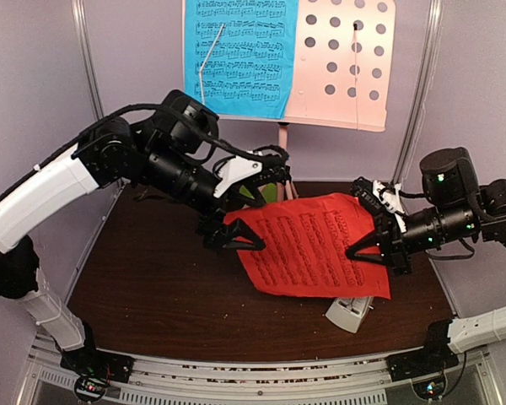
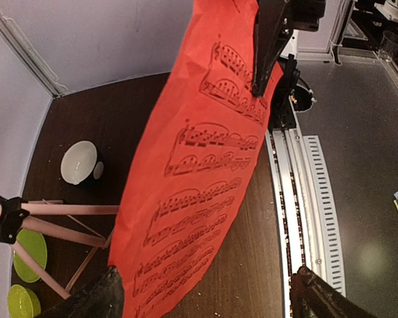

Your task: Set up the instrument practice props

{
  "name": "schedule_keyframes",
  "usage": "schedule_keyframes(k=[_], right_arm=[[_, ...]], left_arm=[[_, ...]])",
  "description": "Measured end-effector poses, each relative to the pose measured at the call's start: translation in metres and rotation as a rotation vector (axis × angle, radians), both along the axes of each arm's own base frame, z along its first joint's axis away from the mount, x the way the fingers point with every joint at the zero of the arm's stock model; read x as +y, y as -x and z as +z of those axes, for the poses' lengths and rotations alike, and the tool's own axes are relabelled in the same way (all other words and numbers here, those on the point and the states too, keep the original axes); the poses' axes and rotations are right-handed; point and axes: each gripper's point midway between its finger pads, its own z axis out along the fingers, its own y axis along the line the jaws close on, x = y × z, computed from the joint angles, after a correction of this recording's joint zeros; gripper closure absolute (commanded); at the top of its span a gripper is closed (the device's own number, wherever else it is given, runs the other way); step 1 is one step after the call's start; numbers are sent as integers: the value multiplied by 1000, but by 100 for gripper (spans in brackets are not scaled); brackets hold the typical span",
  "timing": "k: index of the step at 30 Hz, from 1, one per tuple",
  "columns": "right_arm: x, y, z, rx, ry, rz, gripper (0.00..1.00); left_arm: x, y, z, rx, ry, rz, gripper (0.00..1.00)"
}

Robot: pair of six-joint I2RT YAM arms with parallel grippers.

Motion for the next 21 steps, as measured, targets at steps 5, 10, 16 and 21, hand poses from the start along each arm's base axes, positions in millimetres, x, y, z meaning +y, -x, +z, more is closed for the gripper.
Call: schedule_keyframes(k=[5, 10, 16, 21], right_arm=[[-7, 17, -1, 27, 51, 30, 100], [-9, 27, -7, 43, 101, 59, 100], [-8, 39, -2, 51, 114, 89, 100], [-16, 47, 15, 48, 65, 85, 100]], left_arm=[[-18, 20, -13, -36, -37, -77, 11], [-18, 27, -9, -54, -33, -107, 17], [-23, 31, -11, -41, -34, -111, 31], [-48, 44, -17, -7, -34, -135, 50]])
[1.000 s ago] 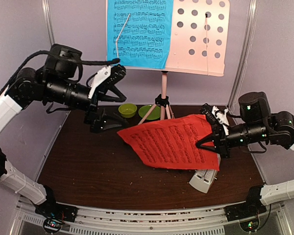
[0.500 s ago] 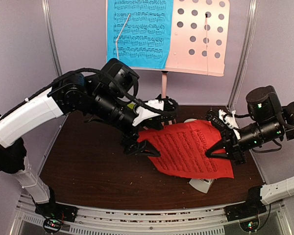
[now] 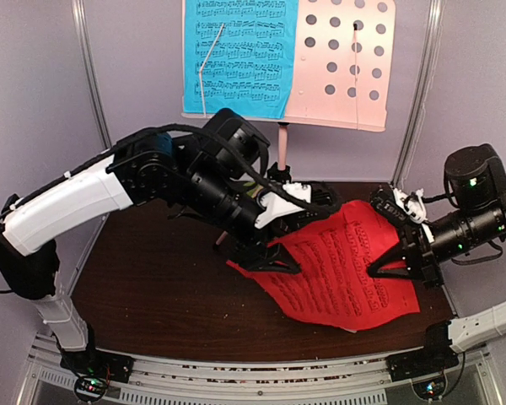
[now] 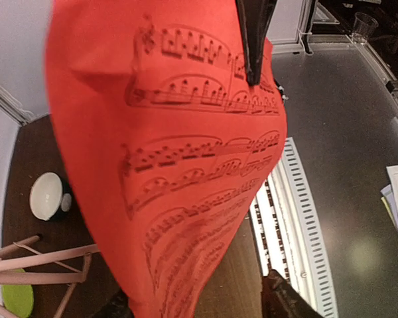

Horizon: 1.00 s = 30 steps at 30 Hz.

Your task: Set up the instrument practice props

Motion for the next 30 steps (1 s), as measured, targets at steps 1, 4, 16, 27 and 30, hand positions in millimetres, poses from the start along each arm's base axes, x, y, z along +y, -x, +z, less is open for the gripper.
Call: schedule_keyframes(k=[1, 4, 16, 27, 30], right_arm=[[-2, 1, 3, -1, -12, -1, 100], [-9, 4, 7, -4, -30, -3, 100], [-22, 14, -11, 21, 54, 34, 100], [2, 3, -29, 34, 191, 58, 100], [3, -3, -30, 12, 204, 40, 91]], left_arm=[[-7, 5, -4, 9, -7, -7, 54], [-28, 16, -10, 35, -18, -19, 70], [-40, 14, -22, 47, -39, 96, 59], [-29, -7, -34, 74, 0, 110, 100], [-20, 2, -37, 86, 22, 80, 100]])
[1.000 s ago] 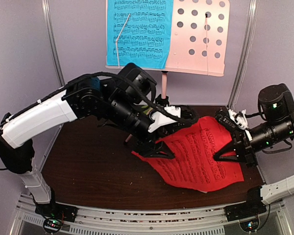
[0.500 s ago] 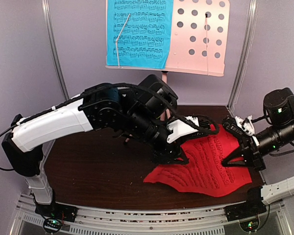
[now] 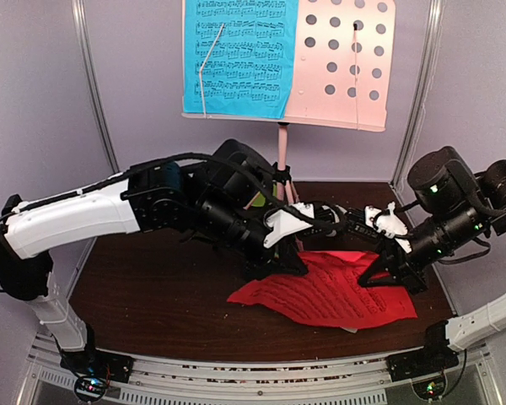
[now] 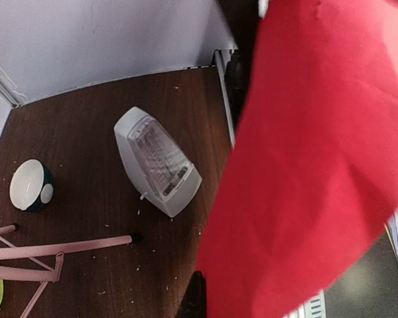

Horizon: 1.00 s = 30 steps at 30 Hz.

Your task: Set up the instrument practice props

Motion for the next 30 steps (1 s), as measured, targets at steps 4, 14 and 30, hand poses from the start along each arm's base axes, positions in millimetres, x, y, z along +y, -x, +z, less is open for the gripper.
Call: schedule_keyframes(k=[4, 14, 30], right_arm=[[-1, -14, 11, -55, -53, -81, 51], [-40, -54, 84, -284, -388, -370, 23], [-70, -120, 218, -535, -681, -787, 26]], left_arm=[[14, 7, 19, 10, 77, -13, 100], [22, -9, 118, 26, 336, 38, 100], [92, -126, 307, 74, 823, 393, 100]])
